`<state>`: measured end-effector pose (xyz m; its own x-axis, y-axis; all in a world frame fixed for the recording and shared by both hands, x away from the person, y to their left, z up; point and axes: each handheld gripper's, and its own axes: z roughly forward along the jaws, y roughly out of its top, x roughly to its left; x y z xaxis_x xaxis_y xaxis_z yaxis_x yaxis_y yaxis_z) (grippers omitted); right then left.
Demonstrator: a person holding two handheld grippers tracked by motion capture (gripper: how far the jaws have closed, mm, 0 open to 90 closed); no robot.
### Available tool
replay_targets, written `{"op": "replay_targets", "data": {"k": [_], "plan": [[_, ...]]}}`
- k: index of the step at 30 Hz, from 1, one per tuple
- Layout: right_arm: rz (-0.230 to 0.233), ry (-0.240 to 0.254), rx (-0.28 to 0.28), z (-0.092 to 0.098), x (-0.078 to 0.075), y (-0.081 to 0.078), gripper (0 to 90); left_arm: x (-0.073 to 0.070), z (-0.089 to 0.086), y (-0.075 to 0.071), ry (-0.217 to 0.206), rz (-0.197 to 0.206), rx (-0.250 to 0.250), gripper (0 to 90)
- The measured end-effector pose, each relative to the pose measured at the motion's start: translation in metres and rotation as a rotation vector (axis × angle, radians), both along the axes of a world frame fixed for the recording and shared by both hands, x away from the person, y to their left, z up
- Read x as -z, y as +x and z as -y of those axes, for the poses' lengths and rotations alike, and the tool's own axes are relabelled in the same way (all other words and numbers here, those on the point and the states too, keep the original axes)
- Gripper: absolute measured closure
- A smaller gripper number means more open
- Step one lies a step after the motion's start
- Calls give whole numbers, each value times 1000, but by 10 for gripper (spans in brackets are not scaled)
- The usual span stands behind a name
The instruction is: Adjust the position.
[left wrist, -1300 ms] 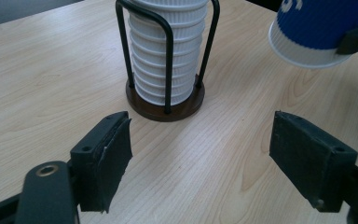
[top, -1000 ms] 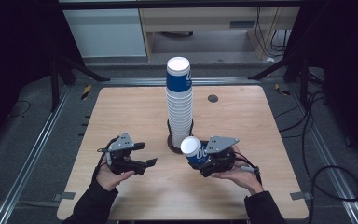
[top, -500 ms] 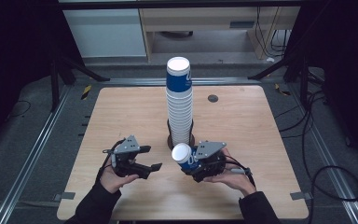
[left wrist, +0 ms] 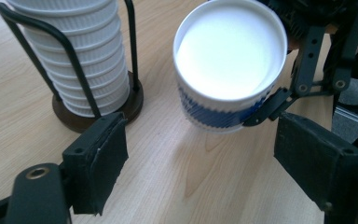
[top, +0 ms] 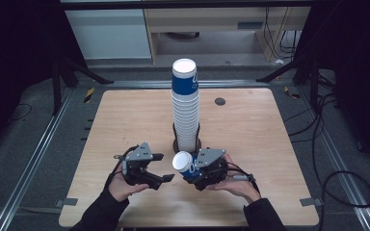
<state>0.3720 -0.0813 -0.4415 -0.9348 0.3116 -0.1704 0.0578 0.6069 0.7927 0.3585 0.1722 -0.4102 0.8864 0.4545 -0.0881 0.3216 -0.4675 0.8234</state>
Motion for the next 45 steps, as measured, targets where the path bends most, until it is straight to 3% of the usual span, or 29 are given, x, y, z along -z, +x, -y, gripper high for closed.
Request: {"op": "replay_targets", "data": {"k": [14,25,38,45], "plan": [[4,-44,-36,-13,5,-4,210,3,17,1,37,-34,47,174],[11,-73,-73,-23,8,-9,210,8,25,2,73,-68,58,238],[9,-84,-73,-26,9,-9,200,8,26,2,79,-87,49,265],[-7,-56,-49,-25,8,-7,118,7,24,3,66,-79,34,267]]}}
